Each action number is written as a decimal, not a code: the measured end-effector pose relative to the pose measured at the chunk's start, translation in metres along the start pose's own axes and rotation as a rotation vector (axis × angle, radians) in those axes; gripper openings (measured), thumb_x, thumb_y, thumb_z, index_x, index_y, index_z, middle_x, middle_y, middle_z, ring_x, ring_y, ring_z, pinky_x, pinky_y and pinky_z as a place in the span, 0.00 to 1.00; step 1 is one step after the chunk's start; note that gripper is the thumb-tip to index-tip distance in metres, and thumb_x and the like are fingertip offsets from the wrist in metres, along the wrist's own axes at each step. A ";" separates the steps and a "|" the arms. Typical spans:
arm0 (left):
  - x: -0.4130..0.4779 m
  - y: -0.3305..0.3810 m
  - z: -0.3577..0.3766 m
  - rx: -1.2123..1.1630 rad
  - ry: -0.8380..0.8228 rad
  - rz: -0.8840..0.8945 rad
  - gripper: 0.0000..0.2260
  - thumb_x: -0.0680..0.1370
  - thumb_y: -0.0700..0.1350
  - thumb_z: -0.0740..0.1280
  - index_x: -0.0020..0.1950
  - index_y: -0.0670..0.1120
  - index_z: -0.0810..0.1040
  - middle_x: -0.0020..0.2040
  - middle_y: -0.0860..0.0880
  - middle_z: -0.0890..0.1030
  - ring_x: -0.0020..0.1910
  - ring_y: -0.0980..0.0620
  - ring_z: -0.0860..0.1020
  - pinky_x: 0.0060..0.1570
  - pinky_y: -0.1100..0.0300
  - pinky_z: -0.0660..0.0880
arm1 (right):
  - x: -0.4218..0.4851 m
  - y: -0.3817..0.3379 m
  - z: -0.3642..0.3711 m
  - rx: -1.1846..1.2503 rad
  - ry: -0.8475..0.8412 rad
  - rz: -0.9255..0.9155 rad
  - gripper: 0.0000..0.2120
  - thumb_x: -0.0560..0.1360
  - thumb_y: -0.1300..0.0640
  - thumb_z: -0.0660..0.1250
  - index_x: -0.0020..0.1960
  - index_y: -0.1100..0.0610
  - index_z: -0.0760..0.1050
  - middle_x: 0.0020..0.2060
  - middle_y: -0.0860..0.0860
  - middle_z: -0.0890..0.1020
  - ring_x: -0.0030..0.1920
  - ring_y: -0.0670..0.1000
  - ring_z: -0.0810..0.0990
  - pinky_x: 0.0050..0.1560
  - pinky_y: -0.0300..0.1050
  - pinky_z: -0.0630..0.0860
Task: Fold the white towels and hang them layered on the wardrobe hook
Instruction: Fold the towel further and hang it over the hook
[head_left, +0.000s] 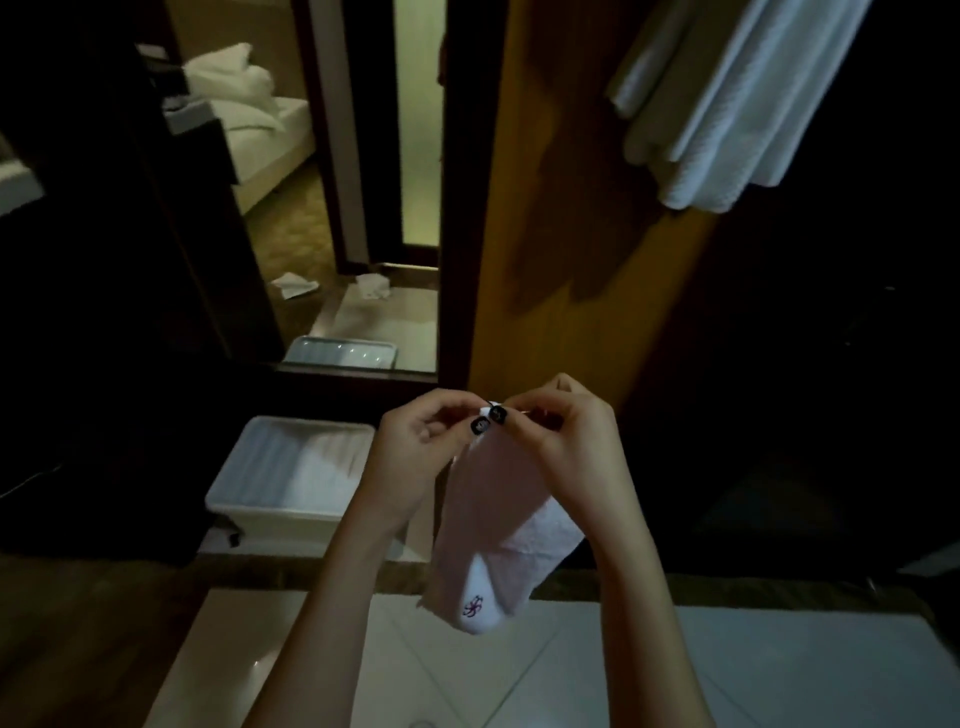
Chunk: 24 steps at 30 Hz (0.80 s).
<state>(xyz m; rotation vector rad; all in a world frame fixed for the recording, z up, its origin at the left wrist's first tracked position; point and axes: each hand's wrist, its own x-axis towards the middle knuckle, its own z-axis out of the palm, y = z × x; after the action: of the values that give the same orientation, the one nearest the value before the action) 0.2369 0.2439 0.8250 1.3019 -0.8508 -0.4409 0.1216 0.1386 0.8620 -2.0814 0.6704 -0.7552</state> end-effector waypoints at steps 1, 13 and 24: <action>0.008 0.000 0.006 -0.018 -0.022 -0.003 0.12 0.75 0.36 0.71 0.43 0.54 0.84 0.42 0.55 0.85 0.43 0.60 0.82 0.45 0.68 0.76 | 0.004 0.002 -0.005 -0.003 0.028 0.014 0.02 0.73 0.58 0.74 0.44 0.57 0.85 0.39 0.51 0.76 0.41 0.43 0.75 0.39 0.32 0.70; 0.088 -0.023 0.025 0.061 -0.116 0.066 0.10 0.79 0.35 0.65 0.47 0.50 0.75 0.42 0.57 0.79 0.45 0.61 0.77 0.47 0.70 0.72 | 0.045 0.068 -0.055 -0.234 -0.092 0.299 0.13 0.73 0.41 0.69 0.45 0.52 0.78 0.51 0.47 0.77 0.51 0.49 0.76 0.46 0.42 0.70; 0.129 -0.072 0.056 0.304 0.303 0.169 0.06 0.82 0.38 0.60 0.52 0.49 0.67 0.43 0.57 0.73 0.39 0.67 0.74 0.36 0.74 0.68 | 0.074 0.084 -0.053 -0.035 0.240 0.215 0.17 0.72 0.48 0.74 0.34 0.54 0.70 0.29 0.52 0.75 0.30 0.45 0.73 0.30 0.41 0.67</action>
<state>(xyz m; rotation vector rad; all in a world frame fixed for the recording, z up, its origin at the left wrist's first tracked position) 0.2890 0.0974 0.7964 1.5141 -0.7814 0.0240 0.1179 0.0168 0.8397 -1.9270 1.0283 -0.8808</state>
